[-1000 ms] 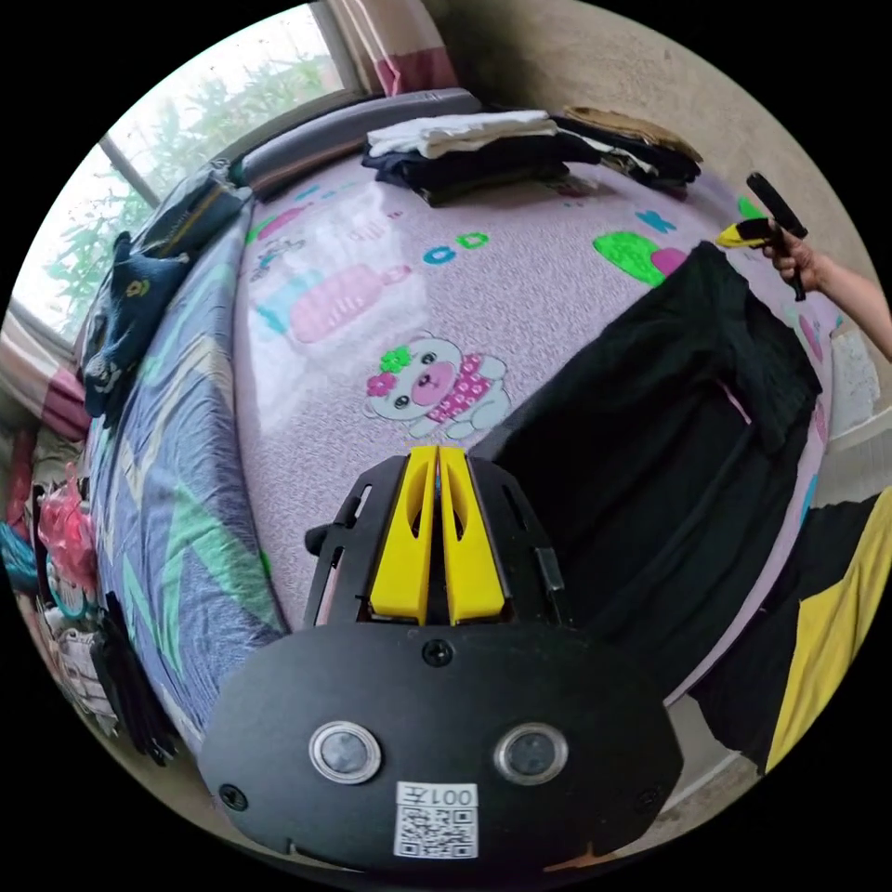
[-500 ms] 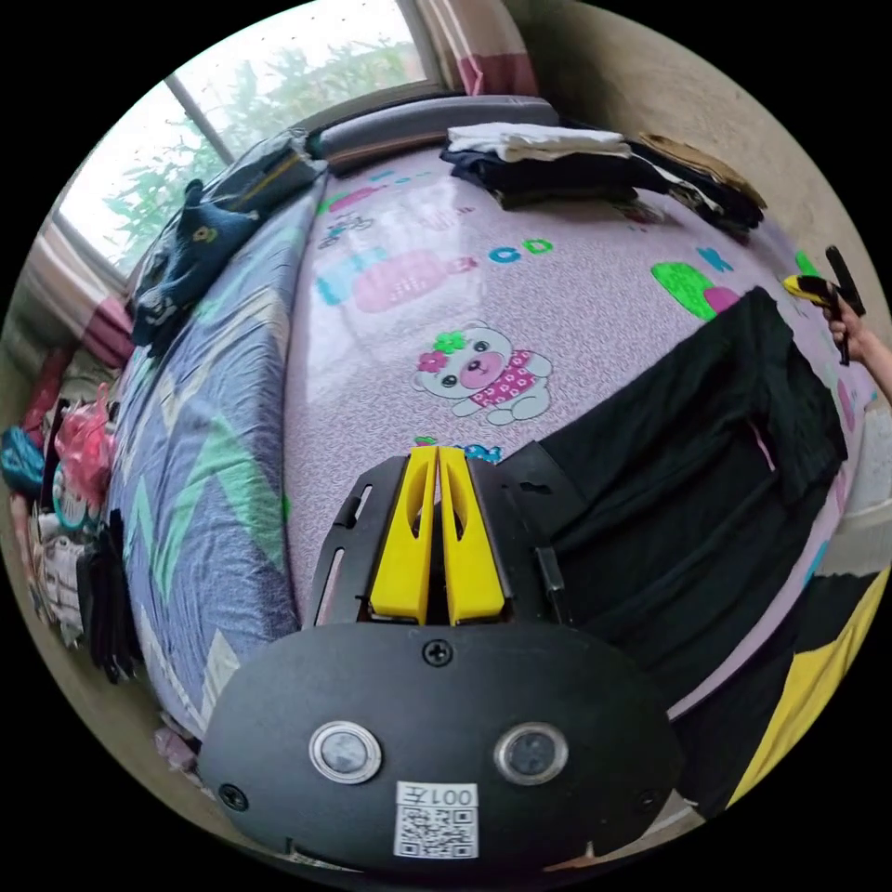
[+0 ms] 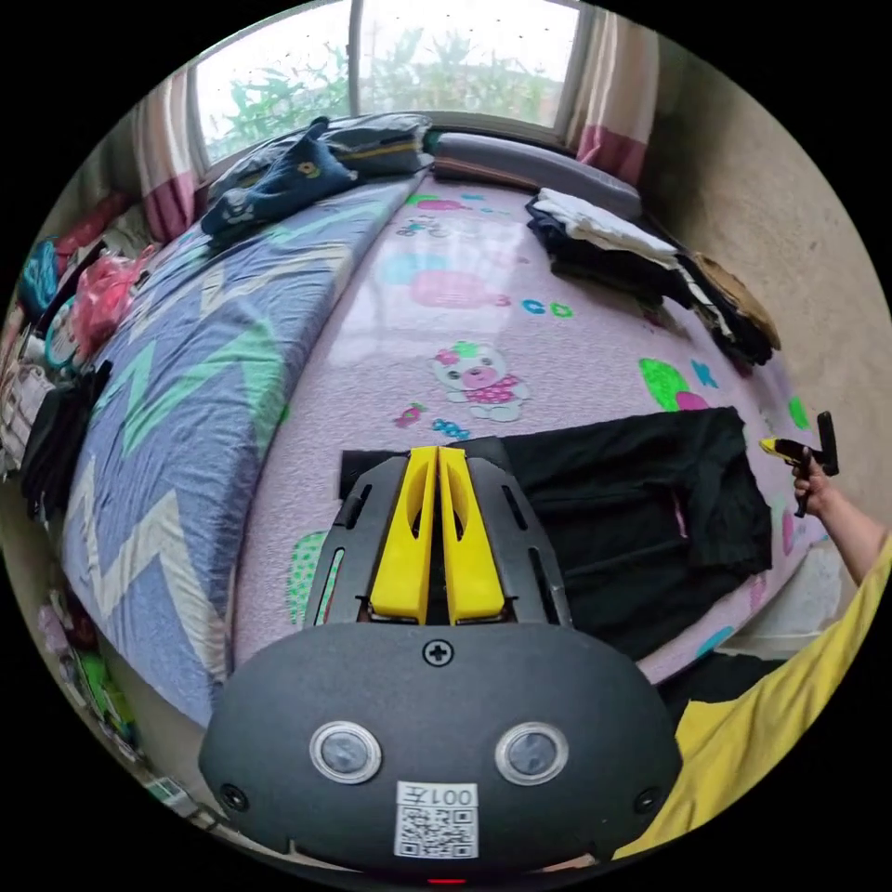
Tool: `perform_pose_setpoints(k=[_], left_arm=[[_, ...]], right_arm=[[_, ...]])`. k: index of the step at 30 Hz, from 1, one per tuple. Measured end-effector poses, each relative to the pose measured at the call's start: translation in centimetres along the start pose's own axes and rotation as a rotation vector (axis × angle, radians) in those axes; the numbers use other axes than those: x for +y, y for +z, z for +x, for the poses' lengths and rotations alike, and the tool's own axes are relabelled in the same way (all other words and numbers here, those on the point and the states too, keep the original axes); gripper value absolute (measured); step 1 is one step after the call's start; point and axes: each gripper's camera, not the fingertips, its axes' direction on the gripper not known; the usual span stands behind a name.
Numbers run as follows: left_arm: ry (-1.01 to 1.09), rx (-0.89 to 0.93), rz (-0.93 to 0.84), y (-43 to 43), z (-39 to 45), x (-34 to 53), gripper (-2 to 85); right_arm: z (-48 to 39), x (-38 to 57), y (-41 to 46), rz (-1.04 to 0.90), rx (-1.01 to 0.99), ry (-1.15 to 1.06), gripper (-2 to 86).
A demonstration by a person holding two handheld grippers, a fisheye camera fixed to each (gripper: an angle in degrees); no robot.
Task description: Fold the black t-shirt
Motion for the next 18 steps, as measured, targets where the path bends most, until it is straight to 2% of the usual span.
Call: perform_pose_setpoints(k=[3, 7, 12, 18], left_arm=[[0.131, 0.145, -0.007, 1.2, 3.0, -0.3, -1.2], [0.239, 0.342, -0.107, 3.9, 6.8, 0.1, -1.2], [0.264, 0.413, -0.198, 5.7, 7.9, 1.1, -1.3], [0.181, 0.442, -0.296, 8.2, 5.6, 2.0, -1.3]], right_arm=[[0.6, 2.5, 0.7, -0.036, -0.094, 0.094, 1.3], [0.8, 6.0, 3.9, -0.117, -0.188, 0.197, 2.6], [0.4, 7.9, 7.9, -0.209, -0.150, 0.233, 5.5], [0.9, 7.5, 11.1, -0.245, -0.128, 0.236, 2.5]])
